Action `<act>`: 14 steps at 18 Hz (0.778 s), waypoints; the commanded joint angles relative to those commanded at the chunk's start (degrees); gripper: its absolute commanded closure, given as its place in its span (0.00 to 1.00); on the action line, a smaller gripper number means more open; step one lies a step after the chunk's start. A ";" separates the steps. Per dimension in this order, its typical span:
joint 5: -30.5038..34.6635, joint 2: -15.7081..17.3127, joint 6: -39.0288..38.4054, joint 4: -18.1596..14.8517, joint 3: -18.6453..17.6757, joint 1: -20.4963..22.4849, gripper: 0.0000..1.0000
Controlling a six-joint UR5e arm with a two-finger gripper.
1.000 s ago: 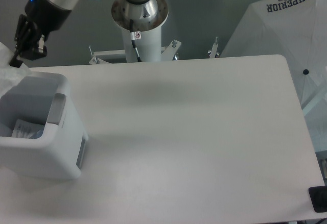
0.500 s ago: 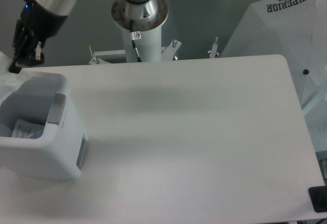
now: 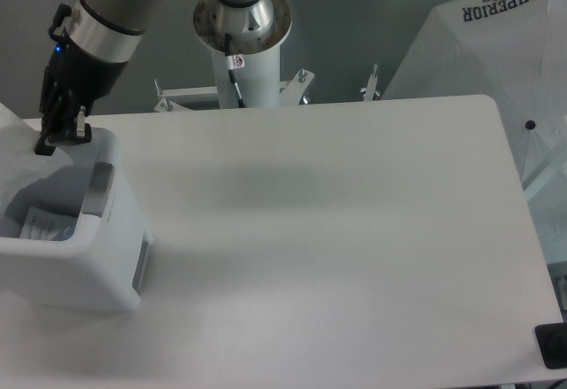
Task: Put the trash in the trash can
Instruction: 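Lower the bag into the white bin and open the gripper, then raise the open gripper up from the bin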
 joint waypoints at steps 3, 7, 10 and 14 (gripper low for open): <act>-0.36 0.26 -0.79 0.44 -0.61 0.00 0.02; -0.36 1.76 -4.30 0.61 -0.35 0.35 0.00; -0.44 2.98 -8.33 0.79 0.18 1.66 0.00; -0.18 4.13 -21.23 6.14 -0.70 9.38 0.00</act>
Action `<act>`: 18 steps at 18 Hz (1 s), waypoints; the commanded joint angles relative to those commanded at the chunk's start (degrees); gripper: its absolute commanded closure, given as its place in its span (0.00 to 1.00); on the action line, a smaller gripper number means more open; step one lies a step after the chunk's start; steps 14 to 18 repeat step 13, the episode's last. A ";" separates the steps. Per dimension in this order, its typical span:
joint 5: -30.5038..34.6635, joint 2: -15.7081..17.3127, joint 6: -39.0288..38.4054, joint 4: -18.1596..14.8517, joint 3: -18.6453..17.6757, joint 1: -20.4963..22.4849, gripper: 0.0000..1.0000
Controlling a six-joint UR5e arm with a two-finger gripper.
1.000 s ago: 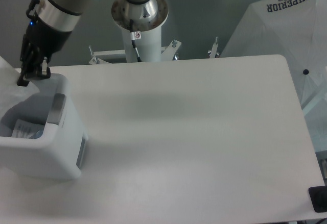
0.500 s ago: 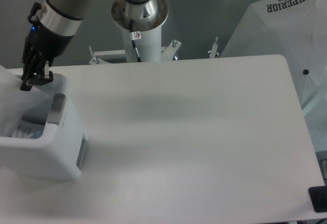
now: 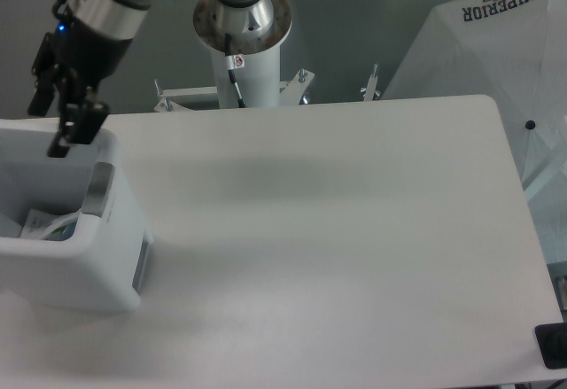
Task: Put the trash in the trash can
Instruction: 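Raise the open gripper up from the bin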
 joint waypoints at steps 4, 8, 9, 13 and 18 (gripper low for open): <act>2.71 -0.17 -5.23 1.15 0.44 8.00 0.00; 12.37 -2.10 -1.64 2.30 3.68 10.04 0.00; 15.09 -2.54 -0.23 2.21 4.39 10.04 0.00; 19.59 -3.08 7.51 2.21 4.39 10.04 0.00; 19.59 -3.08 7.51 2.21 4.39 10.04 0.00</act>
